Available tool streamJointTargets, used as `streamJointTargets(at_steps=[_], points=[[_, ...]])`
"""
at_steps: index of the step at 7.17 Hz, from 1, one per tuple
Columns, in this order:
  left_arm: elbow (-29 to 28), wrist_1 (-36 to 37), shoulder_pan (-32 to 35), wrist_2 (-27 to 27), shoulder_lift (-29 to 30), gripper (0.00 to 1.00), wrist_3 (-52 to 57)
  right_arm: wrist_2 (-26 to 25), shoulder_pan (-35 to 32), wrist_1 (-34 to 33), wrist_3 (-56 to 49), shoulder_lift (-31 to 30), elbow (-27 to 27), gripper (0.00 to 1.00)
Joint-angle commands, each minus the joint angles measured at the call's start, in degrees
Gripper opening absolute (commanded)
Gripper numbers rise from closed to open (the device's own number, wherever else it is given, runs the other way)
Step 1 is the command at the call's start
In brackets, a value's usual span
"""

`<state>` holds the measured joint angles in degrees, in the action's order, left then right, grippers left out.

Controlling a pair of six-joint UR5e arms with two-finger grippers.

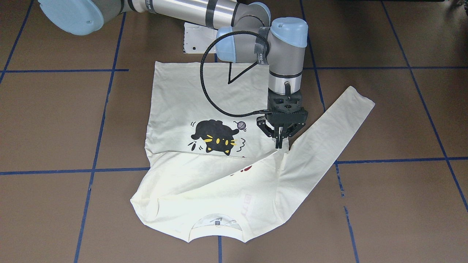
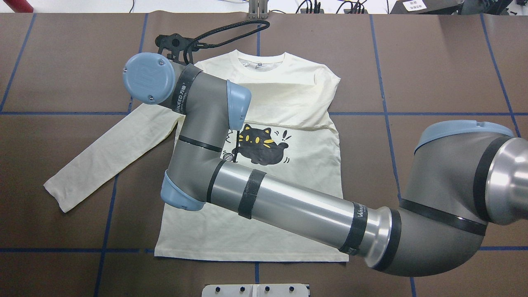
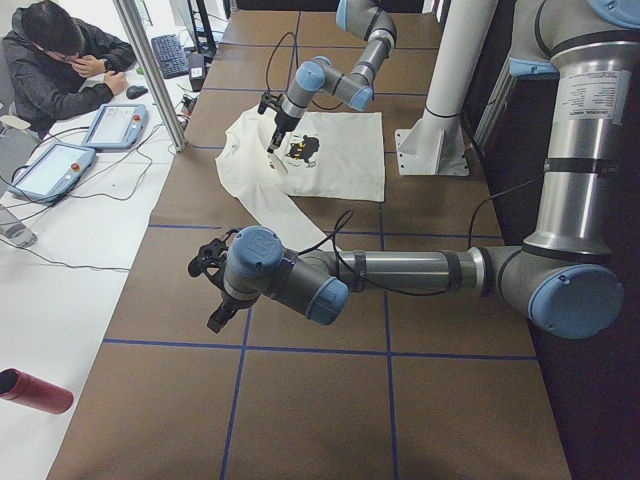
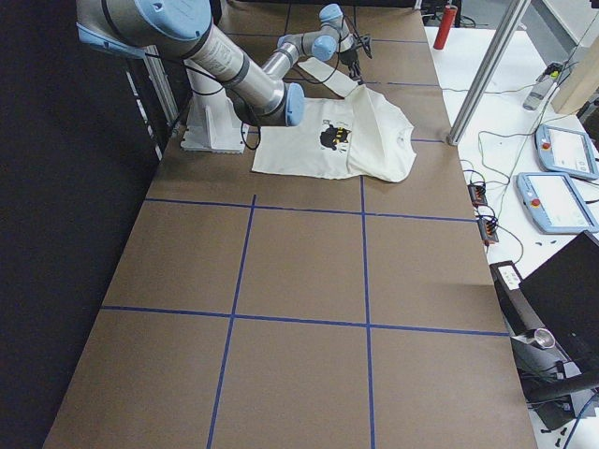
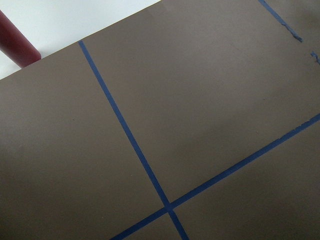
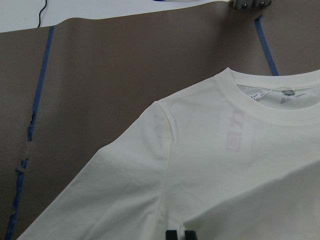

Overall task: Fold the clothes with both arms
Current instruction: 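Fold the grasped sleeve with the right gripper across the shirt chest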

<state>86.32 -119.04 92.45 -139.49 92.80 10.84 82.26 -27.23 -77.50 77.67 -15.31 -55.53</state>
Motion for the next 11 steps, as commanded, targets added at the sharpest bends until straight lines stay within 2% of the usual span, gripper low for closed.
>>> streamJointTargets(at_steps=[1, 3, 4, 5, 6, 7, 8, 9, 11], points=[[0.1, -0.1, -0.1, 0.1, 0.3, 1.00, -0.1, 2.4, -1.4, 0.0, 1.3, 2.2, 1.1, 1.00], [0.9, -0.8, -0.1, 0.3, 0.8, 1.00, 0.0, 7.4, -4.8, -0.4, -0.5, 2.9, 1.1, 1.00], [1.1, -1.1, -0.3, 0.4, 2.1, 1.00, -0.1, 12.6, -7.4, -0.7, -1.0, 2.9, 1.0, 1.00], [1.5, -1.5, -0.3, 0.0, 4.5, 1.00, -4.3, 16.4, -9.8, -3.4, -3.1, 2.9, 0.3, 1.00], [1.6, -5.5, -0.3, -0.1, 4.8, 1.00, -9.1, 21.1, -12.8, -8.1, -6.3, 2.5, -1.9, 1.00], [1.6, -11.9, -1.0, -0.1, 4.1, 1.00, -12.3, 26.8, -16.5, -14.9, -11.7, 1.1, -6.4, 1.00], [2.0, -16.9, -4.4, -1.5, 1.6, 1.00, -14.6, 29.9, -19.7, -17.7, -17.0, -4.6, -13.4, 1.00], [4.2, -17.0, -9.2, -1.2, 1.1, 1.00, -17.7, 32.4, -22.6, -17.8, -22.1, -10.6, -18.9, 1.00], [12.7, -16.9, -14.2, 2.3, -7.5, 1.00, -21.6, 36.6, -28.2, -17.9, -33.4, -20.4, -25.6, 1.00]])
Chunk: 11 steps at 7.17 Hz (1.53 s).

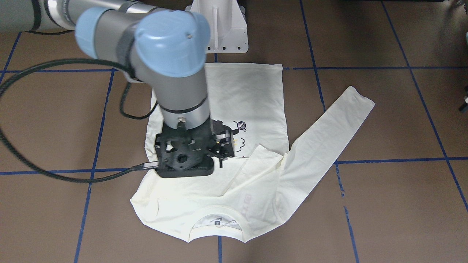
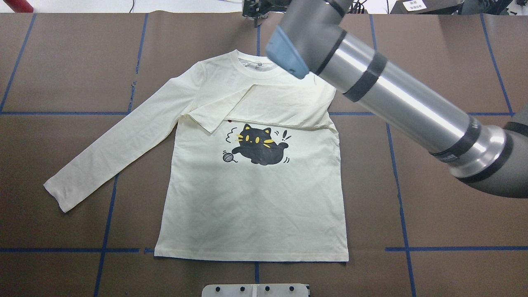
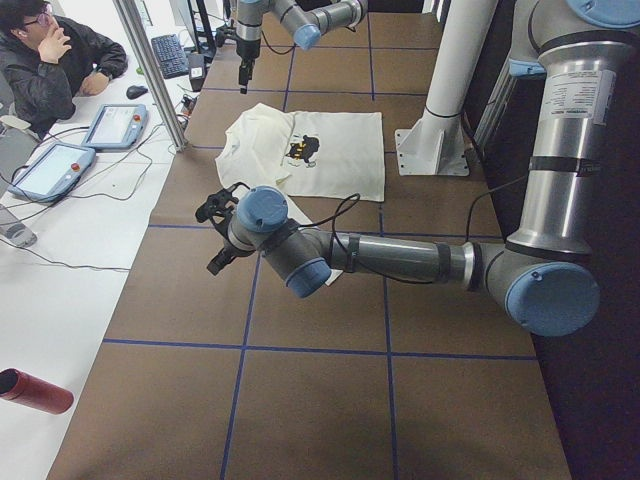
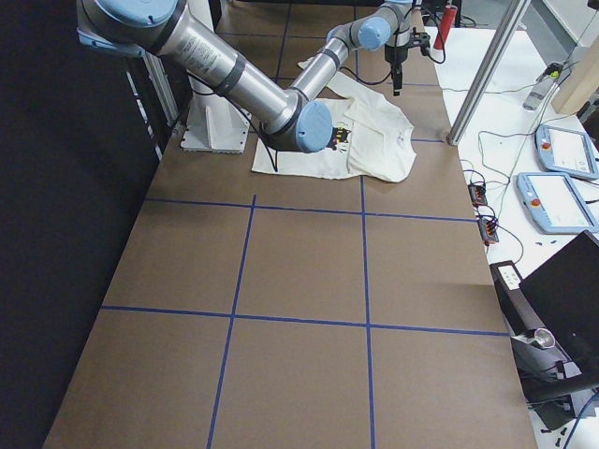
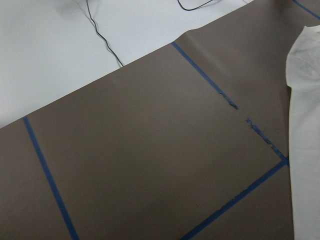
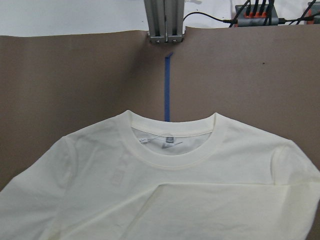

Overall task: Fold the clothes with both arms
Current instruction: 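Release the sleeve, withdraw right gripper while left gripper reaches other cuff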

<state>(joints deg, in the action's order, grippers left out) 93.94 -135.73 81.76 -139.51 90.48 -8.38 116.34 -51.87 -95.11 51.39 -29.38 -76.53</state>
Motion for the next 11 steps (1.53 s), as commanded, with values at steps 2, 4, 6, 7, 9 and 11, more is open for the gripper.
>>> streamJointTargets(at_steps=[2, 4, 6, 7, 9, 11], points=[[11.3, -0.3, -12.2, 10.3, -13.1, 1.00, -2.4, 4.9, -8.9, -0.2, -20.0, -17.9, -11.9, 1.00], [11.7, -0.5, -22.2, 17.0, -14.0, 1.00, -3.8, 10.7, -15.0, -0.3, -27.9, -27.4, -19.2, 1.00], [11.9, -2.1, -34.2, 24.5, -14.0, 1.00, -11.4, 12.1, -18.4, -0.2, -30.3, -36.1, -25.3, 1.00], [11.9, -2.4, -37.4, 25.9, -14.4, 1.00, -11.7, 12.1, -18.9, -0.2, -30.3, -38.1, -26.8, 1.00], [11.9, -2.7, -45.5, 31.0, -14.8, 1.00, -15.5, 12.0, -18.9, 0.2, -30.3, -39.7, -27.5, 1.00], [11.9, -2.9, -48.4, 33.1, -15.4, 1.00, -15.7, 12.0, -18.9, 0.1, -30.3, -41.1, -28.9, 1.00]])
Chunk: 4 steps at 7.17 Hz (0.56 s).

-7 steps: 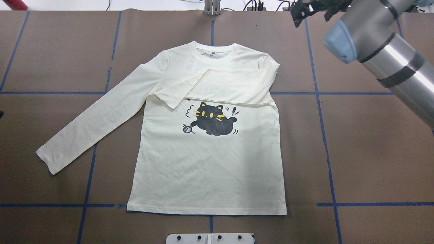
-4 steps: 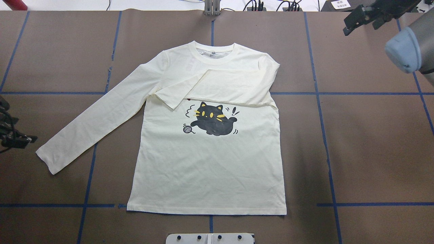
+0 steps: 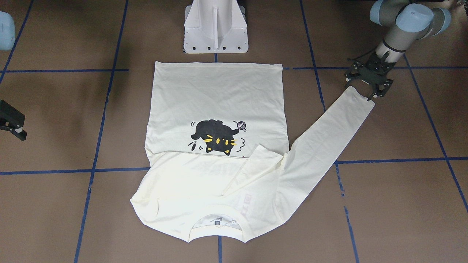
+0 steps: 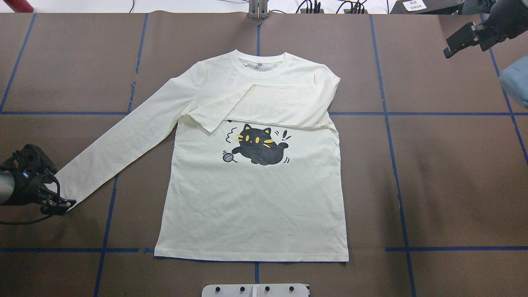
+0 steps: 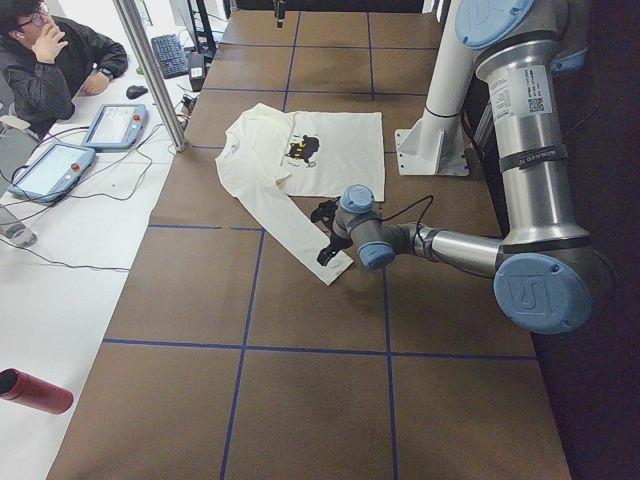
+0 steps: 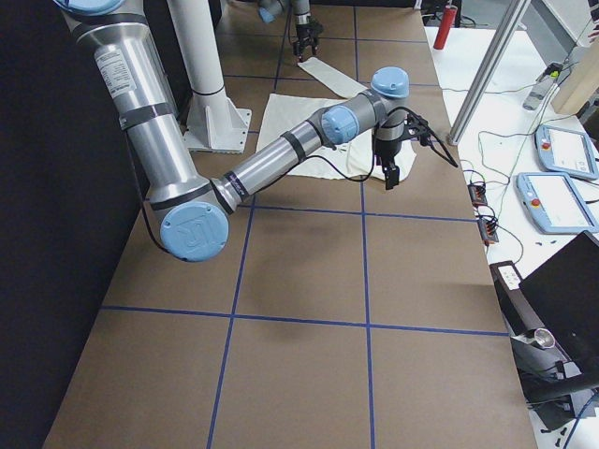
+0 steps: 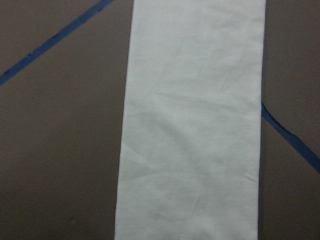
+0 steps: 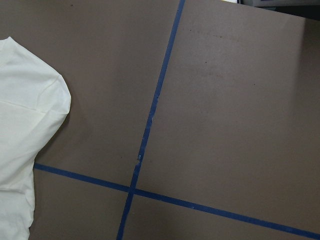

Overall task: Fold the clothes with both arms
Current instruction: 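Release the sleeve, withdraw right gripper while left gripper reaches other cuff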

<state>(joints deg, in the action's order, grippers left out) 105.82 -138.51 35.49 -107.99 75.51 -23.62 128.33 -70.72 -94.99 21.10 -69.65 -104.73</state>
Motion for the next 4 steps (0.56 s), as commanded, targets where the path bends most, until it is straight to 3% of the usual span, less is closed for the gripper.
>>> streamJointTargets(at_steps=[1, 4], points=[[0.0, -0.1, -2.6, 2.3, -0.6, 1.00, -0.4, 0.0, 0.0, 0.1, 0.0, -1.4, -1.3, 1.00], [0.0, -0.1, -3.0, 3.8, -1.2, 0.86, -0.4, -0.1, 0.0, 0.1, 0.0, -1.6, -1.4, 1.00]])
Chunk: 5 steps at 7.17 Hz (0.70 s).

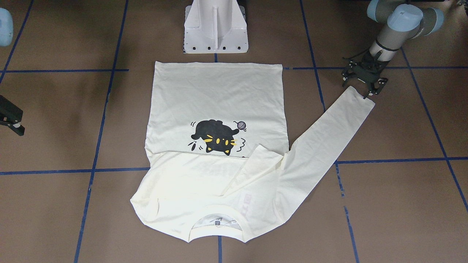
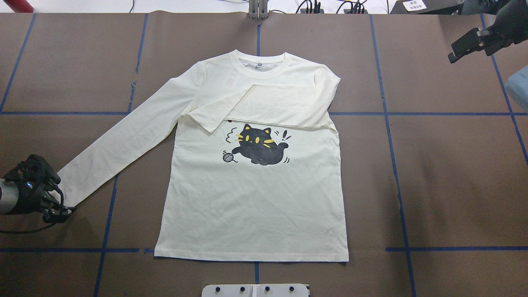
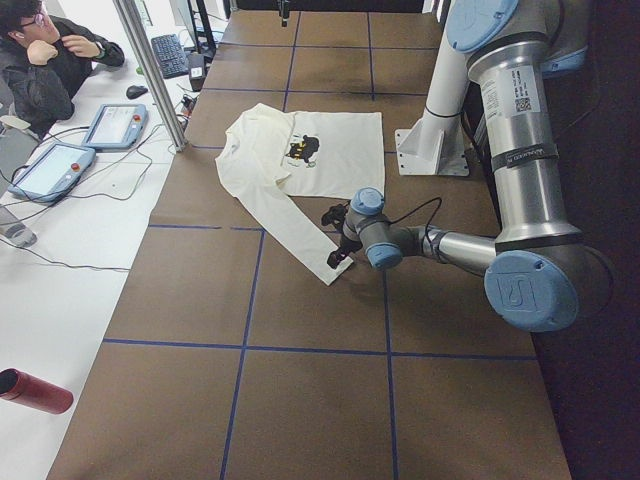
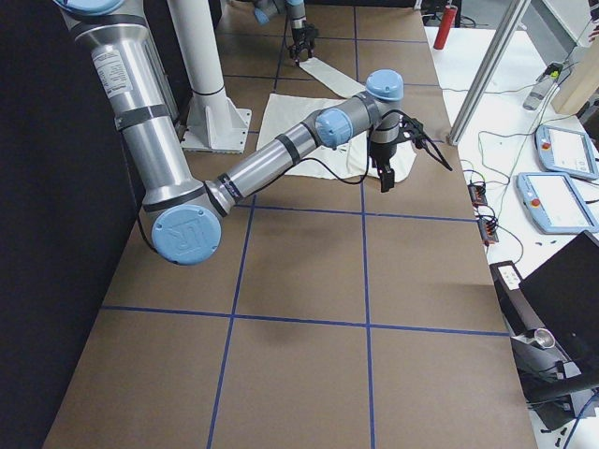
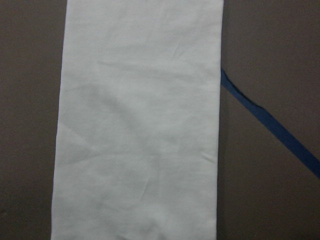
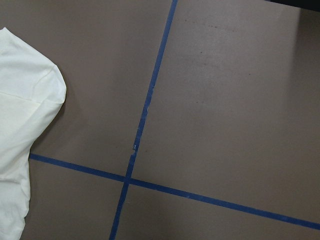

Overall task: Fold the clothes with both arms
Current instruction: 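Grasp the cuff of the sleeve nearest the left gripper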

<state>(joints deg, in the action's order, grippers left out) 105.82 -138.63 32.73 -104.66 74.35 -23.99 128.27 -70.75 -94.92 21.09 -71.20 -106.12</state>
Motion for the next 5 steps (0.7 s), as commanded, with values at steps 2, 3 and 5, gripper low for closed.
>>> streamJointTargets(at_steps=[2, 3, 5], points=[[-0.1, 0.0, -0.7, 0.9, -0.1, 0.83, 0.0, 0.0, 0.0, 0.0, 0.0, -0.4, -0.1, 1.00], [-0.2, 0.0, -0.8, 0.9, -0.1, 0.83, -0.1, -0.2, 0.0, 0.0, 0.0, -0.6, -0.1, 1.00], [-0.2, 0.0, -1.2, 0.9, -0.1, 0.83, 0.0, -0.3, 0.0, 0.1, 0.0, -0.8, -0.1, 1.00]])
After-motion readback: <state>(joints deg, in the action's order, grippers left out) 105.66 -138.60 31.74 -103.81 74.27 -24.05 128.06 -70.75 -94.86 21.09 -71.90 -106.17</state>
